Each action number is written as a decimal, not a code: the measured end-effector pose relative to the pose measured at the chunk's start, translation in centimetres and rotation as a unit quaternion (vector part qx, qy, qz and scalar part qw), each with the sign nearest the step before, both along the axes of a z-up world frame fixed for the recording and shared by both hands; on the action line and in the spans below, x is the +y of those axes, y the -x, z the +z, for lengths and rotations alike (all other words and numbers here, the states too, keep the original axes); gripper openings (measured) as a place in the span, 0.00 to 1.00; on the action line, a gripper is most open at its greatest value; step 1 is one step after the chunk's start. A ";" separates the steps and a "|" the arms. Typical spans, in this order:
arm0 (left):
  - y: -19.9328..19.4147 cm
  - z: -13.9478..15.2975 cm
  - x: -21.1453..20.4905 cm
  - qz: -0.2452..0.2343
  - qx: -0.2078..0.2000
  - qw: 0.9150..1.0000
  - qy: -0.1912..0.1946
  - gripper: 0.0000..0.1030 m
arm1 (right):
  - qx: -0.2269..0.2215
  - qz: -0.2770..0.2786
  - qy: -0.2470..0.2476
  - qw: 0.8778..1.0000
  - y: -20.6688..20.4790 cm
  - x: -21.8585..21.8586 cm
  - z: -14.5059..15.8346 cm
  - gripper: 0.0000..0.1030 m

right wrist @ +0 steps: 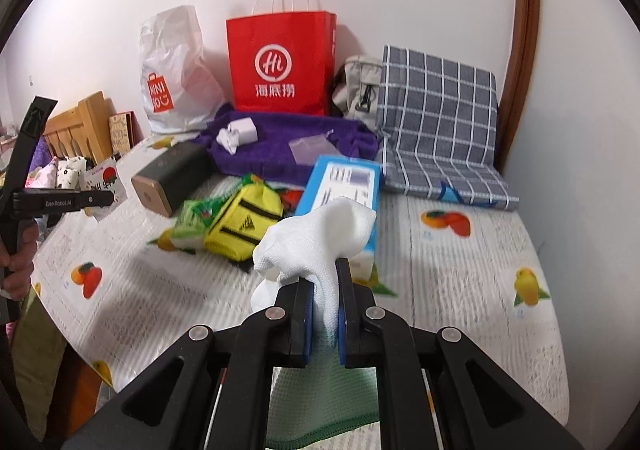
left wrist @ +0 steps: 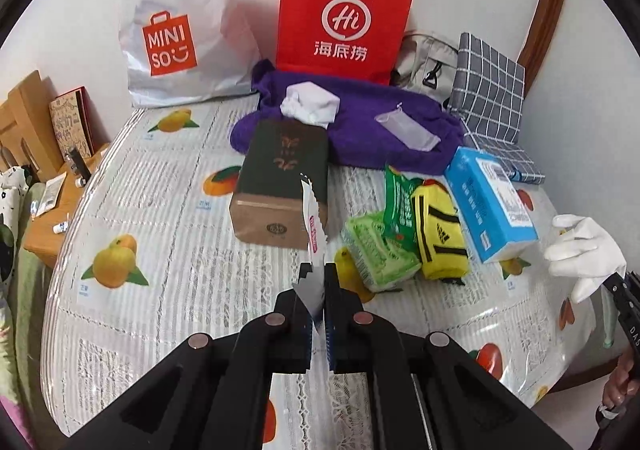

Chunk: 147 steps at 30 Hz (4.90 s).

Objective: Organize soft objects
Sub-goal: 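Carry the glove with the right tool while left carries the packet to the purple towel, then lower glove and packet onto the towel and open both tools, then reach the right tool to the yellow adidas pouch and grasp it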

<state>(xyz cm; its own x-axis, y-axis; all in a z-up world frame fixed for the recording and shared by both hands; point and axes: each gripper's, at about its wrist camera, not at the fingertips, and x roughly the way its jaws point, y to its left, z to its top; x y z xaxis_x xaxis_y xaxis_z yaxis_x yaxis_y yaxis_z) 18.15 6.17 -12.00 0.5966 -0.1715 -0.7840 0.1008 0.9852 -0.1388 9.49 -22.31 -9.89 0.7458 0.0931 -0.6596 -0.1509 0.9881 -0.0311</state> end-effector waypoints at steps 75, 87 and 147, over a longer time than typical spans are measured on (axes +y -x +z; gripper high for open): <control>-26.6 -3.5 -1.7 0.021 0.078 0.997 0.007 0.05 | 0.098 0.004 -0.060 0.993 -32.6 3.9 -4.3 0.10; -27.1 -4.7 -2.6 0.018 0.088 0.996 -0.008 0.05 | 0.114 0.020 -0.051 0.992 -33.3 5.8 -6.9 0.11; -23.0 3.8 -4.4 -0.029 -0.029 0.995 0.089 0.55 | 0.088 -0.001 -0.058 0.994 -21.9 5.9 -2.9 0.73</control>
